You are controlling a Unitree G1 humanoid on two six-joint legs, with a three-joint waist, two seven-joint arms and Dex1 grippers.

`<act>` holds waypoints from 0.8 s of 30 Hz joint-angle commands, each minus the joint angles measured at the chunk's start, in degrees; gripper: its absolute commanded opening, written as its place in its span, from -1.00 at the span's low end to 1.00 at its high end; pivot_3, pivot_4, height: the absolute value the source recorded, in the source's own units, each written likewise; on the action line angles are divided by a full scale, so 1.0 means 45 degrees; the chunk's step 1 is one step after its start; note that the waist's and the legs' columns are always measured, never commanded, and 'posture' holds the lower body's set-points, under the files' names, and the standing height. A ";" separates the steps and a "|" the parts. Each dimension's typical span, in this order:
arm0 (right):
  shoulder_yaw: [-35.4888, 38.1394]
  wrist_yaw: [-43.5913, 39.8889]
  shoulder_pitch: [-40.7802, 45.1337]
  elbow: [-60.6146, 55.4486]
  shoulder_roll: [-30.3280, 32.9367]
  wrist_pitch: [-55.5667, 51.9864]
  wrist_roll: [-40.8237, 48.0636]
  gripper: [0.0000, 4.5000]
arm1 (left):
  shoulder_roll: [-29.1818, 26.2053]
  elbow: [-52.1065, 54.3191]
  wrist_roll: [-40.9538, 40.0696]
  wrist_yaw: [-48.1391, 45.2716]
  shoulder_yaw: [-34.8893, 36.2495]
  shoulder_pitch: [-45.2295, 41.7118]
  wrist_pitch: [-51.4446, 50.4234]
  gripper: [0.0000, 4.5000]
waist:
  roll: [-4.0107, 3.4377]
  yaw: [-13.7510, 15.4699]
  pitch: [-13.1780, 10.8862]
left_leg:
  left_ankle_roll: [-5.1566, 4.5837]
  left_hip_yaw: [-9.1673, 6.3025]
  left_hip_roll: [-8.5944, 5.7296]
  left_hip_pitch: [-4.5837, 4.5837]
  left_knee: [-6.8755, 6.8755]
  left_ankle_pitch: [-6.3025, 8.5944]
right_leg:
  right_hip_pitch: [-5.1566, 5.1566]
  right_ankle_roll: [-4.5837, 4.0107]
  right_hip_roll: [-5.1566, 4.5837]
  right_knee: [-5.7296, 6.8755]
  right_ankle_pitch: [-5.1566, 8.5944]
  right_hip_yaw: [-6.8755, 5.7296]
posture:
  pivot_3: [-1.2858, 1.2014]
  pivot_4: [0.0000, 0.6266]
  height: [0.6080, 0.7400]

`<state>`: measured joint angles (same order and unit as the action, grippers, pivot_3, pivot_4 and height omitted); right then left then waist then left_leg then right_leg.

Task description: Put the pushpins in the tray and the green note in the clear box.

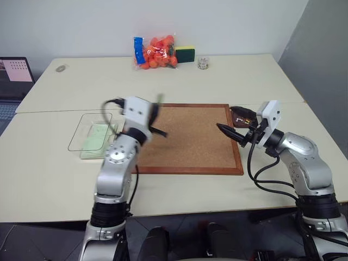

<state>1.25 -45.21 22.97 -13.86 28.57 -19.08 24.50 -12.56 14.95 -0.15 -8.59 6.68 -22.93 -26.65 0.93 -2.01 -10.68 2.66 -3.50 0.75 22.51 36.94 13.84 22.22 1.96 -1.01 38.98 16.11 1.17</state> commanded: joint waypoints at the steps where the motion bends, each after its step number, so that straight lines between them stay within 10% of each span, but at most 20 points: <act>1: -0.0255 0.0486 0.0084 -0.1088 -0.0467 -0.0774 0.0586 0.72 | 0.0142 0.1103 0.1158 0.2307 0.1235 0.0360 -0.0616 -1.00 | 0.0002 0.0043 0.0000 | 0.0000 -0.0018 0.0000 0.0004 0.0002 -0.0001 | -0.0003 0.0000 0.0001 0.0000 0.0000 -0.0014 | 0.03 -0.52 1.00; 8: -0.0477 0.0572 0.0313 -0.0779 -0.0875 -0.0867 0.0528 0.72 | 0.0962 0.2035 0.1748 0.3950 0.1833 0.1038 -0.1625 -1.00 | 0.0019 0.0317 -0.0005 | 0.0005 -0.0036 -0.0023 0.0057 0.0023 -0.0003 | 0.0003 -0.0048 -0.0044 -0.0021 -0.0040 -0.0030 | 0.03 -0.52 1.00; 24: -0.0306 0.0203 0.0189 -0.0221 -0.0811 -0.0463 0.0408 0.74 | 0.1032 0.1529 0.1304 0.4143 0.2226 0.0931 -0.1417 0.44 | 0.0024 0.0356 -0.0007 | 0.0005 -0.0034 -0.0027 0.0055 0.0014 -0.0003 | 0.0009 -0.0052 -0.0021 -0.0022 -0.0042 -0.0038 | 0.03 -0.52 1.00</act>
<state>-1.36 -44.18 23.74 -13.41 24.50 -22.23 25.96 -7.47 21.36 6.37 10.49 16.28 -17.78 -34.55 1.03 -0.40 -10.71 2.69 -3.65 0.63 22.76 37.00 13.82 22.27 1.72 -1.11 38.88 15.93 0.99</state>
